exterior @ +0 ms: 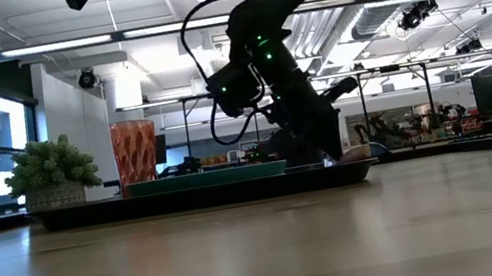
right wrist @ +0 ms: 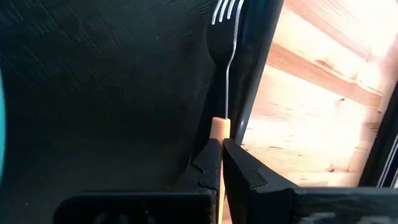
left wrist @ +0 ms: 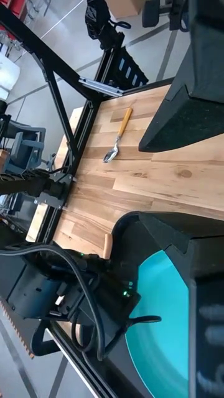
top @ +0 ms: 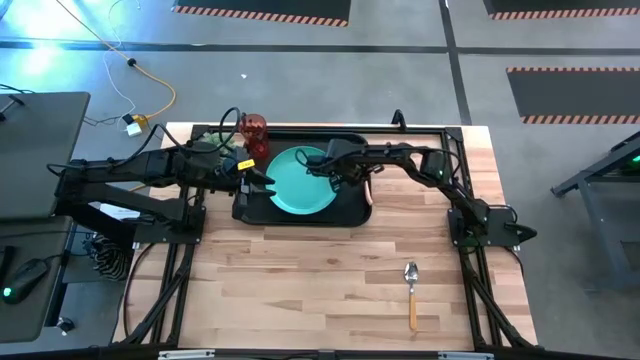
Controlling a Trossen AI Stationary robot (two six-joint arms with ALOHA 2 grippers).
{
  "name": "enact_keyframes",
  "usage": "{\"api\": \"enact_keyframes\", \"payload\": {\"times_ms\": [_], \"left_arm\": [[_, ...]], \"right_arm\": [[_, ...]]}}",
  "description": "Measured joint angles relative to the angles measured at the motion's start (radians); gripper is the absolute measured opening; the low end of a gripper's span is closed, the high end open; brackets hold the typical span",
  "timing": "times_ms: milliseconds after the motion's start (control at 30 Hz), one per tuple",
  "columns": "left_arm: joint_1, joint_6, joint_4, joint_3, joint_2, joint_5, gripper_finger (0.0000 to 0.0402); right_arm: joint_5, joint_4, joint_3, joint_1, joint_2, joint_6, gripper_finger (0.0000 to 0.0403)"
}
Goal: Pick and place plate/cup/fork/spoon on tray
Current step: Put the orange fork to the right of the blue plate on the black tray
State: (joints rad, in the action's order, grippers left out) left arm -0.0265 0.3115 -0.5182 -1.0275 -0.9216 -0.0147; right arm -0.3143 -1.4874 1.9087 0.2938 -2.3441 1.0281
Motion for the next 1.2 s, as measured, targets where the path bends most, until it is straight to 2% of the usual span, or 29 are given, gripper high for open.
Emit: {"api": "enact_keyframes", "payload": {"times_ms": [533,667,967,1200], "left_arm": [[0.0,0.0,0.0,0.0,0.0,0.0,0.0156],[0.0,0.0,0.0,0.0,0.0,0.0,0.0156],[0.0,0.0,0.0,0.0,0.0,0.0,0.0156],[0.0,0.001,0.0,0.0,0.0,0.0,0.0156]], "right_arm": [[0.085,0.035,0.008,0.036,-0.004,-0.024,0.0],[0.068,0.009,0.03,0.036,-0.004,-0.017,0.0],[-0.026,-0.059,0.175,0.04,-0.003,-0.097,0.0],[0.008,-0.071,0.171,0.071,-0.001,-0.144,0.0]]}}
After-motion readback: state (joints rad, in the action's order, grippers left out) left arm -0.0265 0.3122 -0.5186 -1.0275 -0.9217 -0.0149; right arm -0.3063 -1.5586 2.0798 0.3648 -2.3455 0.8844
